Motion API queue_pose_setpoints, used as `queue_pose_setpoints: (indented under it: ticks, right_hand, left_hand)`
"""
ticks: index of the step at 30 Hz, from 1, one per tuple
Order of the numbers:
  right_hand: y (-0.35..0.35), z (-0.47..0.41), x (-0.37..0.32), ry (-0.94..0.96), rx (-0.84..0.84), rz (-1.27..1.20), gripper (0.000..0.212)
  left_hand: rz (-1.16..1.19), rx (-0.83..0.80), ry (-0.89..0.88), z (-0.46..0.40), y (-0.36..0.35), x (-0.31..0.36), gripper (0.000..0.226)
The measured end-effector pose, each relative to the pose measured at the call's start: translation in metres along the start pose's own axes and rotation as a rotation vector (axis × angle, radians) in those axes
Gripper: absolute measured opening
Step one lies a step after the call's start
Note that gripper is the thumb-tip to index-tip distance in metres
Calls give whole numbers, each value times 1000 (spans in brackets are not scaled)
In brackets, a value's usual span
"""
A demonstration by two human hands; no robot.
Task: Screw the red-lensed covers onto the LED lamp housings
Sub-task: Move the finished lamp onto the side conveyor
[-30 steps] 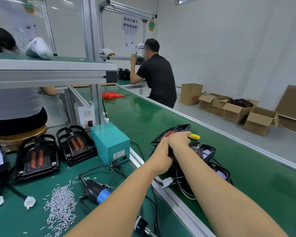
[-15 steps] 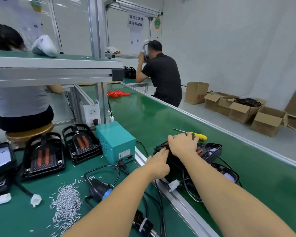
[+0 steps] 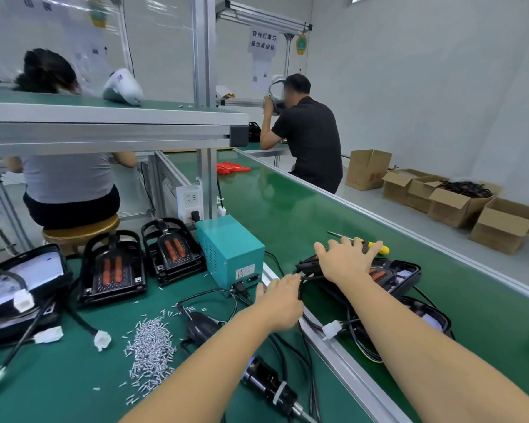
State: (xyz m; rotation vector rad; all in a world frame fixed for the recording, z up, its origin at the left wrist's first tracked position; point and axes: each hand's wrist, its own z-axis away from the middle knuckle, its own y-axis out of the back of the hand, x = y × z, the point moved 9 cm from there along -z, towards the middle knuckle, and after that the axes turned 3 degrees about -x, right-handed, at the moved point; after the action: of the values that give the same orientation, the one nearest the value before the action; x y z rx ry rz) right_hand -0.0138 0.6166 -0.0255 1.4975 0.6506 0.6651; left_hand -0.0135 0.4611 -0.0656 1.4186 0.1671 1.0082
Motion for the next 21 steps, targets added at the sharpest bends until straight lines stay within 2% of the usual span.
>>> queue_pose_setpoints:
  ticks: [6,13,17,21]
  right_hand:
    - [15,18,-31,75,80,-80,57]
    - [34,81,-129,351,177,-167,56]
    - [37,127,-189,520,178,-213,58]
    - [27,171,-242,668,96,-286,57]
  left_hand:
    - [-13,104,75,34,24,-32,47]
    - [9,219,190,87,45,-87,48]
    - [1,290,269,125,53,-125,52]
    - [-11,358,370,166,60,-166,51]
